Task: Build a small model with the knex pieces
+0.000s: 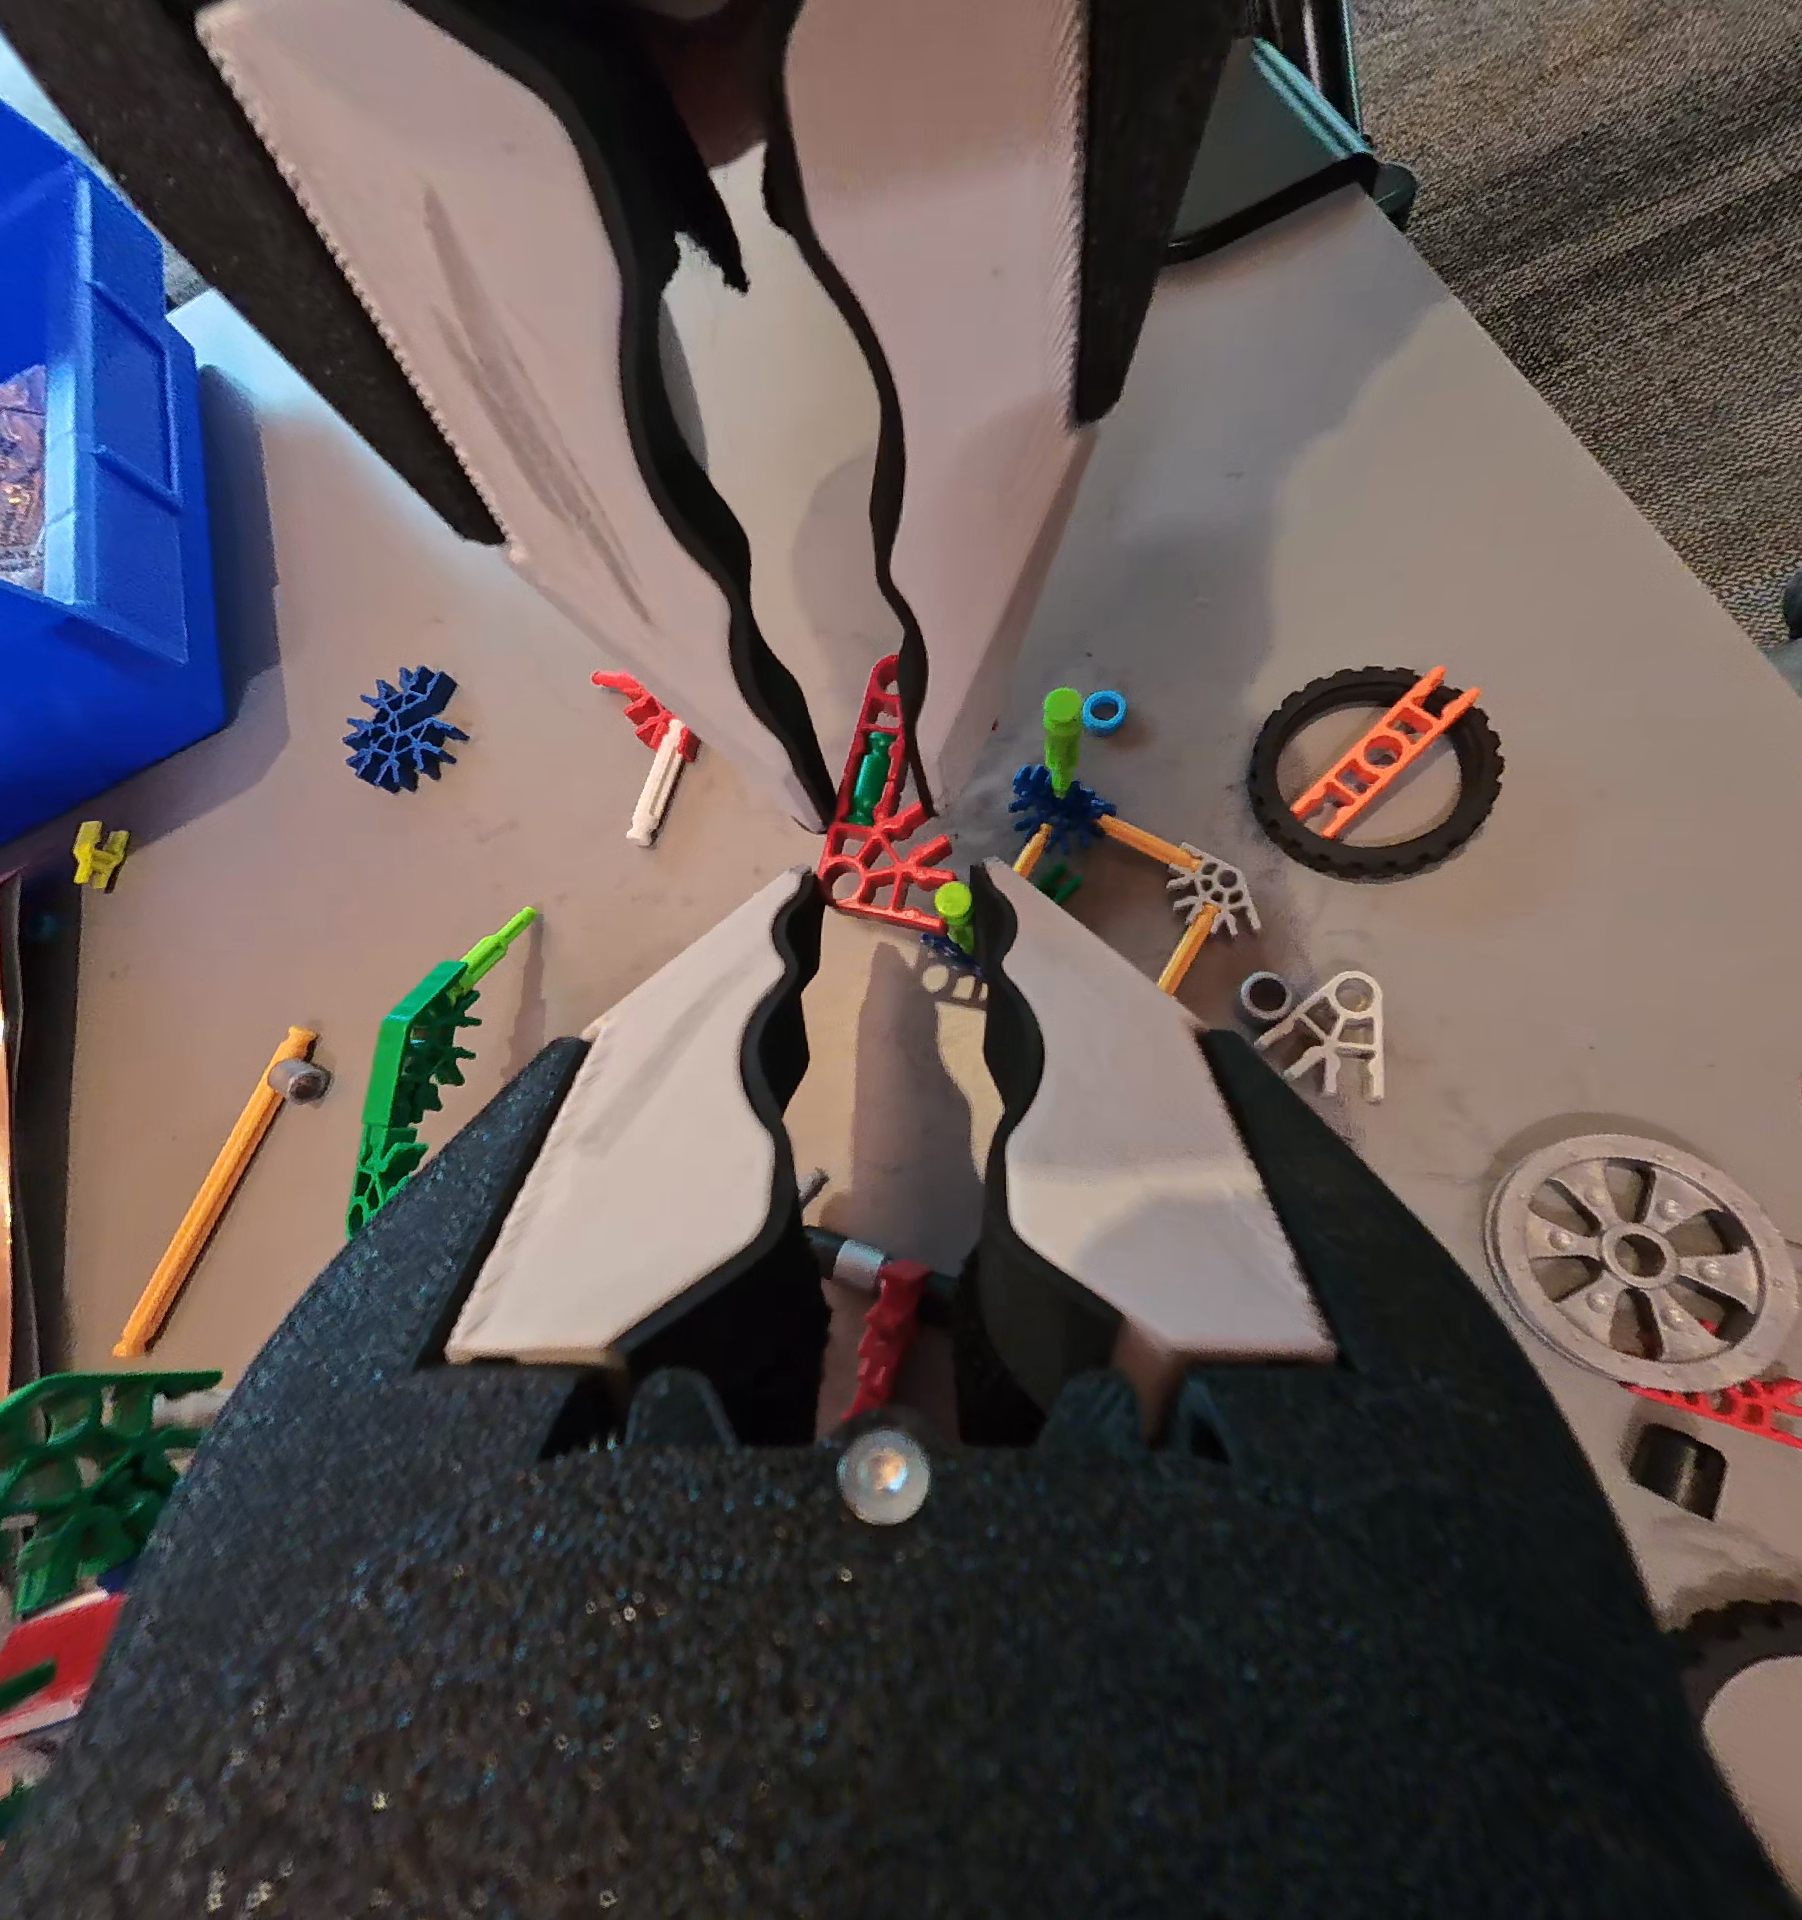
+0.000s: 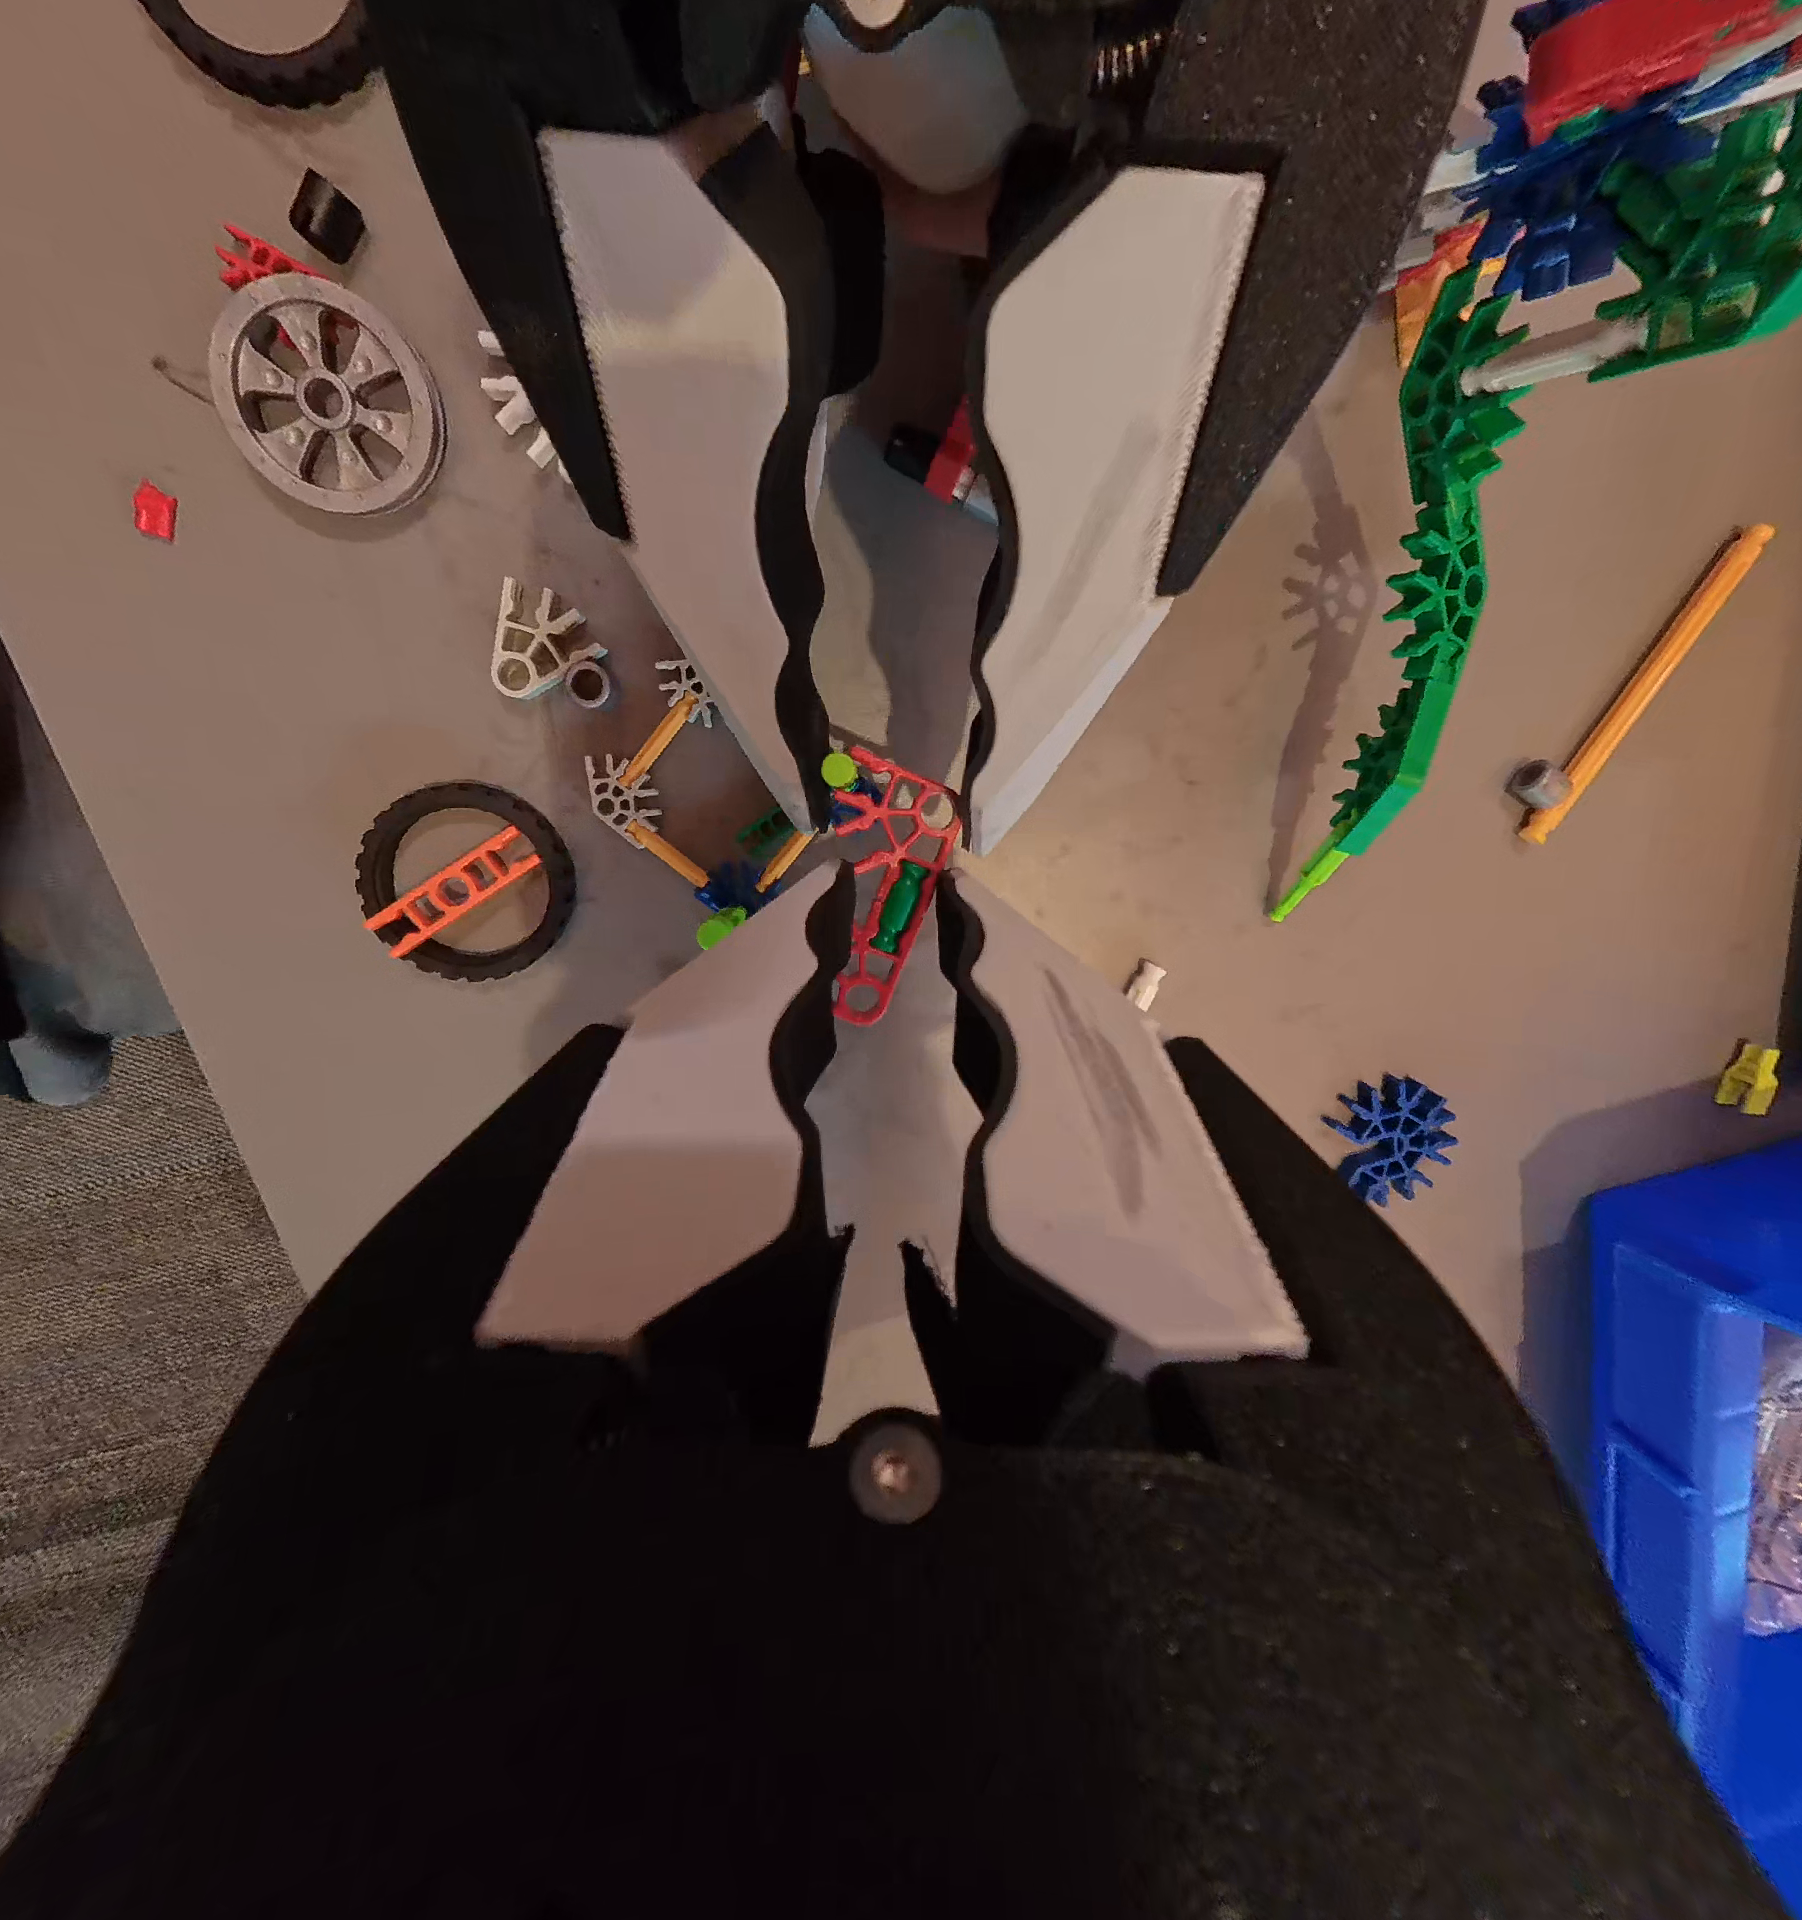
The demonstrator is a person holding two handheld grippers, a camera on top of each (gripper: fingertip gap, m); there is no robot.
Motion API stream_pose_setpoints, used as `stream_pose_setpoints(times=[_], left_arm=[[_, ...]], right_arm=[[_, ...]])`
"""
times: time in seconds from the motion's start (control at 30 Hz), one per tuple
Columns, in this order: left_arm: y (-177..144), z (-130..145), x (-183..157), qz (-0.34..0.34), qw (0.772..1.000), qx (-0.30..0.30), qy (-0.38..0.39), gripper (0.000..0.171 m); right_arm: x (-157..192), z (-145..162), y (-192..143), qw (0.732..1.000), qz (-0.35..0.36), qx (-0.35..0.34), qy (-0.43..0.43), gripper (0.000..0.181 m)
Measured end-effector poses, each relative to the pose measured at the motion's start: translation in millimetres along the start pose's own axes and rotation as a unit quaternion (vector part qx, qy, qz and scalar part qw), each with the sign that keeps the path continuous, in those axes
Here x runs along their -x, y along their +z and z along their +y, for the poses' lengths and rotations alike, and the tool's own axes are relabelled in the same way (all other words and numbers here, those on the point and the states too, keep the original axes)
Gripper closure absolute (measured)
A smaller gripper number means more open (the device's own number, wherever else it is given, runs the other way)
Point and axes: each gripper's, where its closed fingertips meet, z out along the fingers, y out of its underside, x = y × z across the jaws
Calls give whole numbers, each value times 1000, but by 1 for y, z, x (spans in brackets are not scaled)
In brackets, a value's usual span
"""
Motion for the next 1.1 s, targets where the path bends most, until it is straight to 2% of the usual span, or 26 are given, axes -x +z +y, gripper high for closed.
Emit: stream_pose_setpoints(times=[0.37,0.73,0.83,1.1], left_arm=[[-1,1,2,-14,1000,-3,15,148],[0,0,4,-30,999,-4,12,148],[-3,1,1,-14,1000,-5,0,142],[-6,-1,-7,16,1000,-25,-7,147]], right_arm=[[-1,-2,1,999,24,25,-20,168],[-2,0,0,999,30,19,-18,168],[0,-1,0,999,30,15,-21,167],[4,-5,-1,999,19,-11,-40,167]])
